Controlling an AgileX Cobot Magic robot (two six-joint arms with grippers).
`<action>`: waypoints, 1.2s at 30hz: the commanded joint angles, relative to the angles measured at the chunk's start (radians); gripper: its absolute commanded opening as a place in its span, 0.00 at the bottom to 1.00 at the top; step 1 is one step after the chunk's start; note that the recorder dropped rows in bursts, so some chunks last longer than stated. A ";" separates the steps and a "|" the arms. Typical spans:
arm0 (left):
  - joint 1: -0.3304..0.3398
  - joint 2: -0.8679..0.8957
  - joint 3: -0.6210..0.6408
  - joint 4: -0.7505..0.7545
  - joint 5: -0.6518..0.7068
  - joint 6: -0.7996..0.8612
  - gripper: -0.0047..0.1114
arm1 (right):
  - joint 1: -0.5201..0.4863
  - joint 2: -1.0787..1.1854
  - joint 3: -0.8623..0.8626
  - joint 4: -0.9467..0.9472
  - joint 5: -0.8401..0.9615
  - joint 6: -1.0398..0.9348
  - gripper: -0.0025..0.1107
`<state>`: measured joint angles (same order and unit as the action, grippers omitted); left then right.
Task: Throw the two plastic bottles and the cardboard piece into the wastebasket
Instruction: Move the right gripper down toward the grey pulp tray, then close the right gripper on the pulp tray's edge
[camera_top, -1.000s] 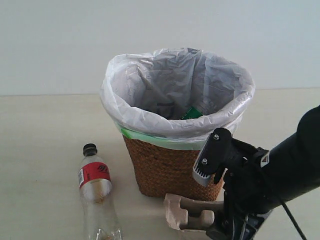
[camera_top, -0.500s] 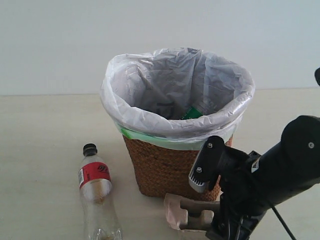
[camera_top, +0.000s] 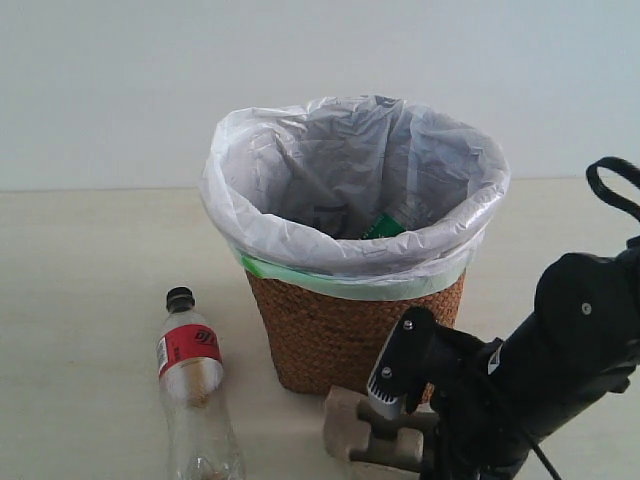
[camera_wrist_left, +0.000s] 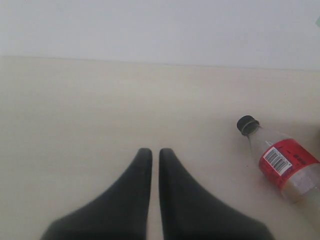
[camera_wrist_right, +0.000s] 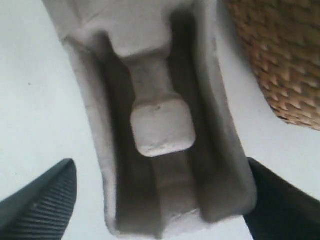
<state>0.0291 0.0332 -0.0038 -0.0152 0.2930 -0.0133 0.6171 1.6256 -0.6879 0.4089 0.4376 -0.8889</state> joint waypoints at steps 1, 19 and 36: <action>-0.005 -0.008 0.004 0.002 -0.008 0.005 0.08 | 0.058 0.003 -0.001 0.008 -0.007 -0.007 0.61; -0.005 -0.008 0.004 0.002 -0.008 0.005 0.08 | 0.090 0.001 -0.001 0.001 -0.045 0.042 0.76; -0.005 -0.008 0.004 0.002 -0.008 0.005 0.08 | 0.100 0.001 -0.001 0.109 -0.100 -0.018 0.76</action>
<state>0.0291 0.0332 -0.0038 -0.0152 0.2930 -0.0133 0.7069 1.6302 -0.6879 0.4823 0.3531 -0.8755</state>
